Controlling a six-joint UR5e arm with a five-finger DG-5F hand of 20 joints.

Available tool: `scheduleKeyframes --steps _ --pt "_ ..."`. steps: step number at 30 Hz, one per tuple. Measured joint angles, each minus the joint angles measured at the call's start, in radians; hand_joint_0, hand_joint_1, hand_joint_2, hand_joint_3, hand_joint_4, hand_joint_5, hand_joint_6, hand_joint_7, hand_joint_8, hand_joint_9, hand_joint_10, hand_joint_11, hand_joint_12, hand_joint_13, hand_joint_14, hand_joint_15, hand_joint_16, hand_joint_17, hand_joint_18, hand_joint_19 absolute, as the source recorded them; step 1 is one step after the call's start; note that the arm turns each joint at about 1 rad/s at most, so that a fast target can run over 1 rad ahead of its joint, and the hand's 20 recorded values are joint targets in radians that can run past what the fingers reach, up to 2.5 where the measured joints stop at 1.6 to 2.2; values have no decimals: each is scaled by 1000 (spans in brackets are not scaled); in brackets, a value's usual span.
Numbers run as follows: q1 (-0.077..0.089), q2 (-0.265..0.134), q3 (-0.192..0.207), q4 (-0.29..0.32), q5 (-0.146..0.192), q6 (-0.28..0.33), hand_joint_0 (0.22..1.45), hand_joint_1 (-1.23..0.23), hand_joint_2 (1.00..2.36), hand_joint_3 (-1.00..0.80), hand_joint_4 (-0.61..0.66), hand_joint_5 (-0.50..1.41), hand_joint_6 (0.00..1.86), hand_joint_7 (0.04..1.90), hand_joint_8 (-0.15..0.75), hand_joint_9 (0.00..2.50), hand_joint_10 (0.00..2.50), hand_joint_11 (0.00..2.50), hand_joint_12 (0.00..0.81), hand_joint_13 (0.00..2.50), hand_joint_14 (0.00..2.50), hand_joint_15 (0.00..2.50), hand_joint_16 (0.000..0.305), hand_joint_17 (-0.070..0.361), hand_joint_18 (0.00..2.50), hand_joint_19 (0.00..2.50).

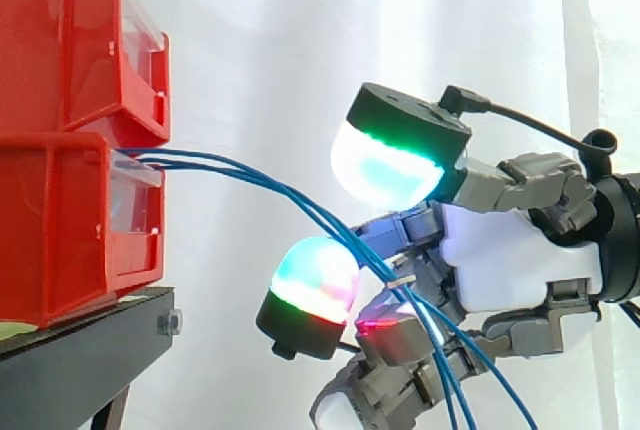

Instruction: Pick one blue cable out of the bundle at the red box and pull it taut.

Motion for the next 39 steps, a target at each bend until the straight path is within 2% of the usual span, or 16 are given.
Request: scheduleKeyframes --steps 3,6,10,14,15,21,24,26,27,28,29,30,31,33,36,39 --pt "0 0 0 1 0 0 585 -659 1011 -324 100 -144 896 881 411 1084 8 1062 404 725 11 362 57 129 530 313" --pt "0 0 1 2 0 0 590 -714 1010 -210 138 -132 917 857 458 1159 2 1095 442 776 12 352 65 145 611 274" --pt "0 0 0 3 0 0 624 -795 1014 -130 139 -126 918 952 461 1172 5 1128 432 804 10 359 62 139 635 270" --pt "0 0 1 3 1 0 656 -863 1017 -114 77 -131 917 1055 448 1170 8 1155 417 801 11 359 58 132 629 253" --pt "0 0 1 4 1 -1 669 -886 1019 -117 72 -133 913 1136 442 1165 6 1154 411 796 11 353 57 128 623 258" --pt "0 0 1 4 1 1 766 -950 1015 -258 56 -137 903 1369 435 1164 8 1157 399 784 11 343 56 126 624 207" --pt "0 0 1 4 1 1 801 -918 1005 -435 9 -148 910 1240 427 1149 8 1147 395 768 12 327 56 127 617 190" --pt "0 0 1 4 1 1 761 -918 1000 -500 88 -149 902 1119 421 1136 9 1136 395 768 11 324 57 128 632 160" --pt "0 0 1 4 1 1 698 -921 1000 -500 192 -142 891 1042 417 1129 9 1141 396 752 11 326 56 127 609 180" --pt "0 0 1 3 1 1 621 -905 1000 -500 221 -134 890 1029 416 1128 9 1133 399 739 12 326 56 127 596 205" --pt "0 0 1 3 1 1 568 -886 1000 -500 216 -132 890 1028 419 1131 9 1137 405 739 11 330 58 129 591 217" --pt "0 0 1 2 1 1 487 -807 1000 -500 215 -129 893 1009 440 1134 6 1109 428 737 10 336 62 140 593 231" --pt "0 0 1 2 1 1 467 -768 1000 -500 208 -127 893 991 448 1144 6 1114 437 741 9 327 65 145 596 248" --pt "0 0 1 2 1 1 463 -596 1000 -500 182 -122 889 991 453 1156 5 1078 442 742 11 337 65 147 594 276" --pt "0 0 1 3 1 1 513 -482 1000 -500 149 -124 880 999 430 1138 8 1062 431 709 11 338 61 136 539 324" --pt "0 0 1 4 1 1 572 -540 1007 -391 133 -128 876 1031 418 1125 9 1056 418 688 11 348 57 128 500 347"
